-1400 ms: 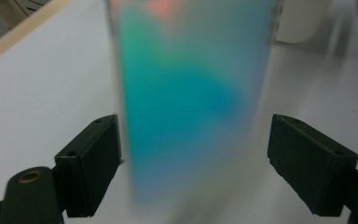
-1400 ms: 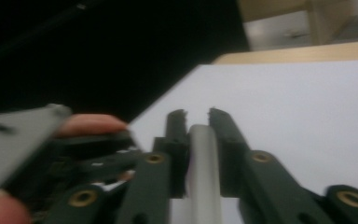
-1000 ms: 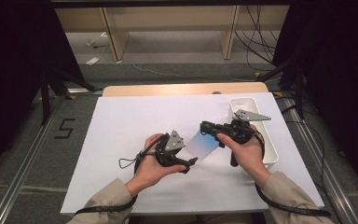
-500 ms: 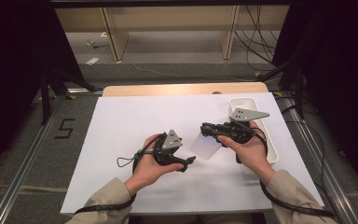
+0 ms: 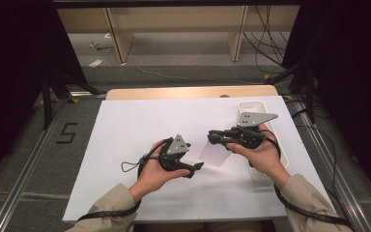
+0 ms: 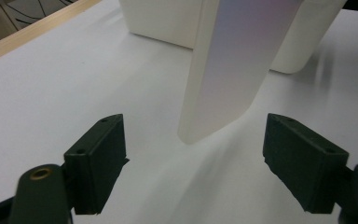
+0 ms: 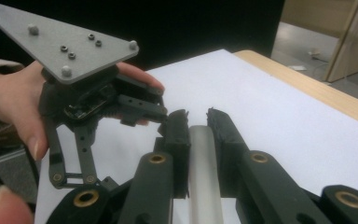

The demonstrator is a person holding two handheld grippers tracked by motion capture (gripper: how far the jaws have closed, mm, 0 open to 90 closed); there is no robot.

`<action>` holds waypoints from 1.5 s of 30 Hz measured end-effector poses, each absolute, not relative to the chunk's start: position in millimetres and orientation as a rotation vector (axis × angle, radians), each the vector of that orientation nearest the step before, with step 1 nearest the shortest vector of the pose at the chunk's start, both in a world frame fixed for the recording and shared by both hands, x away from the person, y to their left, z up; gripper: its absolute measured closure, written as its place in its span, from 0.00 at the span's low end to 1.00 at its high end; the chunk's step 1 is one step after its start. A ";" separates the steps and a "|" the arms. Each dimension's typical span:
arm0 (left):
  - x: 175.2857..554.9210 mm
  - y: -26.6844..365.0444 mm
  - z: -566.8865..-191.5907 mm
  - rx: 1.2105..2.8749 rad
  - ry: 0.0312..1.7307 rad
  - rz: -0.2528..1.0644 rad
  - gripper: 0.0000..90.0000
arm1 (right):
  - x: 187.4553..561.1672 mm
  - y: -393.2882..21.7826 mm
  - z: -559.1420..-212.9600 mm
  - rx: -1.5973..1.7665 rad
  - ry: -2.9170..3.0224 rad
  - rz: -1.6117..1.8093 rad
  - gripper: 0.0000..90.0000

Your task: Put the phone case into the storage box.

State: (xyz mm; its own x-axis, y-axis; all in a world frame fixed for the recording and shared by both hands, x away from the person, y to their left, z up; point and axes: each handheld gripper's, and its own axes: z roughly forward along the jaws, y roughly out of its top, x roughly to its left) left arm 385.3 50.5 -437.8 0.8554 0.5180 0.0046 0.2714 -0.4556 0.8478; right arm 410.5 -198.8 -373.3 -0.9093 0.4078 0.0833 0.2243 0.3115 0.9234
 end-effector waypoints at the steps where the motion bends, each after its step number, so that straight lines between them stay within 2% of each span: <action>1: 385.4 50.2 -438.0 2.070 0.565 0.320 0.25 | 410.3 -198.1 -373.5 0.571 2.419 1.647 0.89; 20: 386.2 39.2 -448.9 2.115 0.443 0.218 0.44 | 405.6 -187.5 -375.1 0.465 2.518 1.644 0.89; 30: 386.7 39.6 -447.9 2.112 0.406 0.213 0.68 | 405.6 -185.3 -377.0 0.463 2.535 1.677 0.89; 45: 385.7 42.2 -441.7 2.135 0.408 0.214 0.80 | 406.8 -186.7 -376.5 0.483 2.526 1.713 0.87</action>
State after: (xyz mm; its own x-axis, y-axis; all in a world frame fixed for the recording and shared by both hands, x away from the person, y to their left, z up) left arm 385.7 42.2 -441.7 0.9300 0.3674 -0.0021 0.2075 -0.5206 0.8282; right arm 406.8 -186.7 -376.5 -0.9500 0.2835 0.1312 0.2267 0.3369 0.9139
